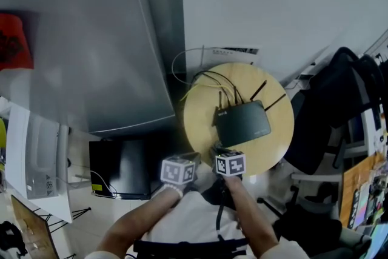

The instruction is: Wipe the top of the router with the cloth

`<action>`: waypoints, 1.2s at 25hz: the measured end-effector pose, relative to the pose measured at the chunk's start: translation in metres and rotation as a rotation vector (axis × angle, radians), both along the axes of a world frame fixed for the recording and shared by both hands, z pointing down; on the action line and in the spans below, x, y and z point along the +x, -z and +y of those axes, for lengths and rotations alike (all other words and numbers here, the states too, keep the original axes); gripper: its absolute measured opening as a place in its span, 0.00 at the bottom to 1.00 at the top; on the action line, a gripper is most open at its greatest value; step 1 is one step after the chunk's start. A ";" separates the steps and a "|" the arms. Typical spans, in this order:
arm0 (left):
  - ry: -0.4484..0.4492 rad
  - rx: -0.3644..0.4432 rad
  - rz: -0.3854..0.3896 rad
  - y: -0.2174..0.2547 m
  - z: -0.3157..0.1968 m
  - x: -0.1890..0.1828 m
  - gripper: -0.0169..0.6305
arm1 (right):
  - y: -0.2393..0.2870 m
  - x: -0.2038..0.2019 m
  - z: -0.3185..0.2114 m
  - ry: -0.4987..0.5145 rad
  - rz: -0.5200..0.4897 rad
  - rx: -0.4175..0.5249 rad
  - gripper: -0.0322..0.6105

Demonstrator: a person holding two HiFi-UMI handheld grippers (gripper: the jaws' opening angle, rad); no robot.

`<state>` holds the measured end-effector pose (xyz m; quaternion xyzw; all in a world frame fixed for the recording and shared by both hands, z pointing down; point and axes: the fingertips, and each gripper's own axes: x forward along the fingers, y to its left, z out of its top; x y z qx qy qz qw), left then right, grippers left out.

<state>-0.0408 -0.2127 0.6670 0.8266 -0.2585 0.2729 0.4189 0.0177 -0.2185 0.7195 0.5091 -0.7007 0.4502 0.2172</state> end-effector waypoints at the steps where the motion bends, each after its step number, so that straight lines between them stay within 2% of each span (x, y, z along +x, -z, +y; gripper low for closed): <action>1: 0.003 0.001 0.000 0.001 -0.001 -0.004 0.02 | 0.000 -0.004 -0.006 -0.002 -0.006 0.002 0.11; 4: 0.019 0.002 -0.004 0.002 -0.005 -0.016 0.02 | -0.007 -0.004 -0.022 -0.027 0.044 -0.011 0.11; 8: 0.057 0.002 -0.011 0.001 -0.011 -0.035 0.02 | -0.014 0.020 -0.038 -0.193 0.148 -0.049 0.11; 11: 0.089 -0.009 -0.015 -0.001 -0.014 -0.049 0.02 | -0.010 0.029 -0.049 -0.252 0.212 -0.037 0.11; 15: 0.110 -0.010 -0.014 0.000 -0.015 -0.058 0.02 | -0.016 0.031 -0.060 -0.267 0.223 -0.055 0.11; 20: 0.104 -0.009 -0.005 0.001 -0.015 -0.058 0.02 | -0.013 0.035 -0.045 -0.273 0.214 -0.061 0.11; 30: 0.031 -0.010 0.030 0.001 0.004 -0.026 0.02 | -0.018 0.051 0.016 -0.271 0.197 -0.102 0.11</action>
